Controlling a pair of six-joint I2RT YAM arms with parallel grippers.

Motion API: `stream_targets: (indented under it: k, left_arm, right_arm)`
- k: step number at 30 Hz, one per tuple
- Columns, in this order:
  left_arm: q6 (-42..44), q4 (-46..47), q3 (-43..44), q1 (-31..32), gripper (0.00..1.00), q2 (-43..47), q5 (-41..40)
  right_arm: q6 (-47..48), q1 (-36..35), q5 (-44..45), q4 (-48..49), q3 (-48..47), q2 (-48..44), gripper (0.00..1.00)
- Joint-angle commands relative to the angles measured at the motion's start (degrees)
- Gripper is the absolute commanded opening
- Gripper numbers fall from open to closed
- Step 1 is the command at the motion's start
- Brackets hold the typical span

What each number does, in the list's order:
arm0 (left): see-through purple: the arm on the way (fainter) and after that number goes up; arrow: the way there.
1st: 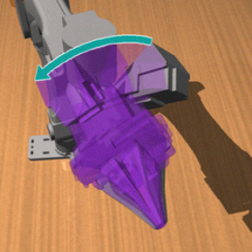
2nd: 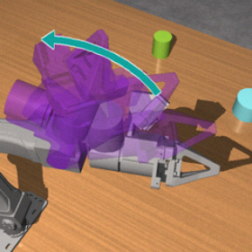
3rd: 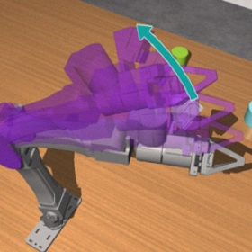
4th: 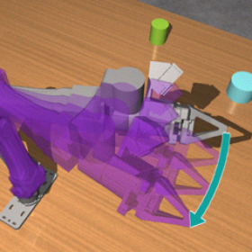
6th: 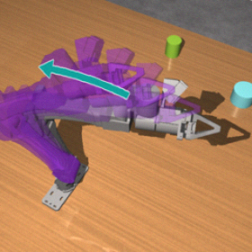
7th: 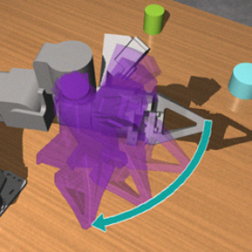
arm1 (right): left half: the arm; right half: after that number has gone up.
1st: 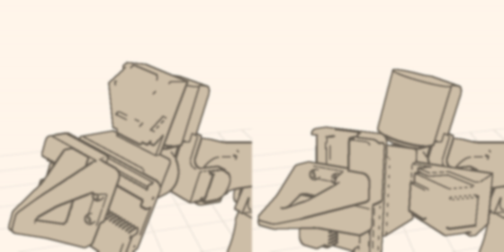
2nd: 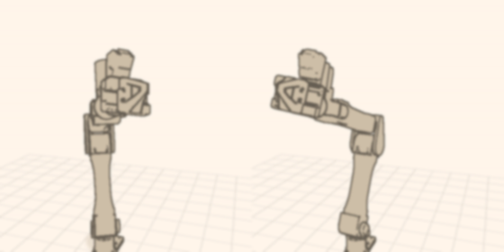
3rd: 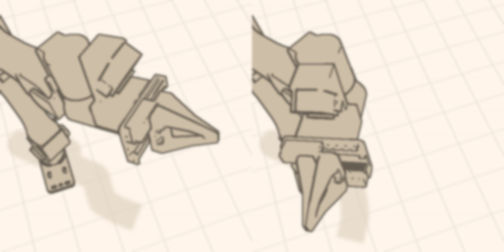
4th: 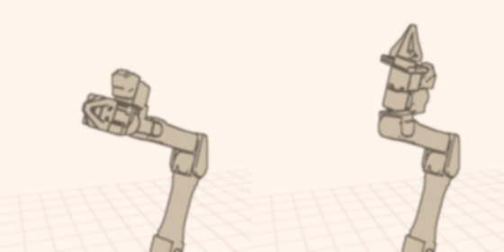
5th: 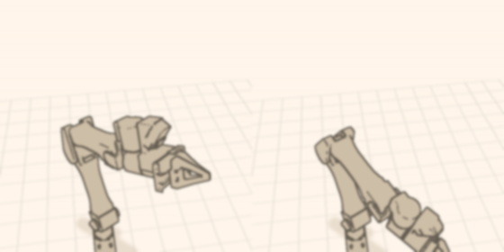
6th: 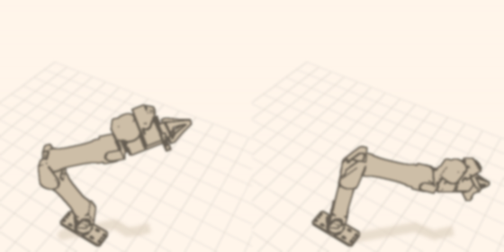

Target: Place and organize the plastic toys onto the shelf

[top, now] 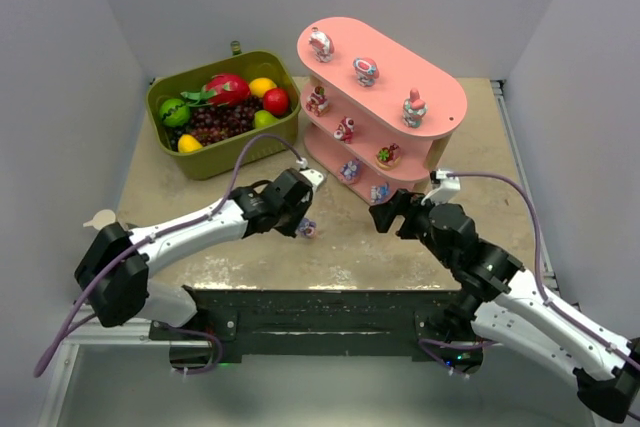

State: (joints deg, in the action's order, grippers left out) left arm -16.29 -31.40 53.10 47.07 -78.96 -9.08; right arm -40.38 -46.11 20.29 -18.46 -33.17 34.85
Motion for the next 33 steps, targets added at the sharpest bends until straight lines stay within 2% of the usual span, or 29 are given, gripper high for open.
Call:
stream_targets:
  k: [1,3,11,14,15,17,20,22,23,26,29,33]
  left_arm:
    - [8.2,-0.93,4.55,3.72,0.02,-1.98,-1.98]
    - [9.61,-1.82,4.55,5.13,0.07,-3.3,-3.65]
    - [9.79,-7.71,7.98,8.56,0.13,-9.02,-13.94]
    - [10.32,-6.92,8.07,9.71,0.25,-10.07,-14.39]
    - [10.06,-7.1,8.24,10.14,0.34,-10.51,-14.73]
    - [9.62,-7.36,8.77,10.32,0.4,-10.78,-16.23]
    - [8.91,-7.45,9.39,10.5,0.61,-10.08,-16.85]
    - [8.3,-7.19,9.56,10.59,0.66,-8.5,-16.93]
    - [7.95,-7.27,9.56,10.59,0.71,-7.88,-17.02]
    - [6.02,-7.8,9.3,10.59,0.72,-4.38,-17.2]
    - [1.19,-8.33,8.34,10.59,0.63,-0.95,-17.02]
    - [-7.5,-4.05,2.12,10.59,0.52,5.9,-11.68]
  right_arm:
    - [-1.54,0.14,1.68,0.88,0.21,-0.31,0.94]
    - [-1.72,0.05,2.12,0.62,0.12,-0.84,0.94]
    - [-2.16,0.05,3.26,-1.58,0.03,-3.38,0.93]
    - [-2.33,0.14,3.52,-2.37,-0.05,-3.82,0.94]
    - [-2.25,0.14,3.79,-2.55,-0.14,-3.83,0.94]
    - [-2.16,0.14,4.05,-2.99,-0.23,-4.18,0.94]
    - [-2.16,0.14,4.31,-3.25,-0.14,-4.62,0.94]
    - [-2.16,0.14,4.49,-3.51,-0.23,-4.62,0.94]
    - [-2.07,0.14,4.58,-3.51,-0.4,-4.44,0.94]
    - [-1.9,0.14,4.84,-4.04,-0.76,-4.53,0.94]
    - [-1.72,0.14,4.84,-4.31,-0.93,-4.7,0.94]
    - [0.03,0.14,1.08,-0.11,-0.15,-3.4,0.93]
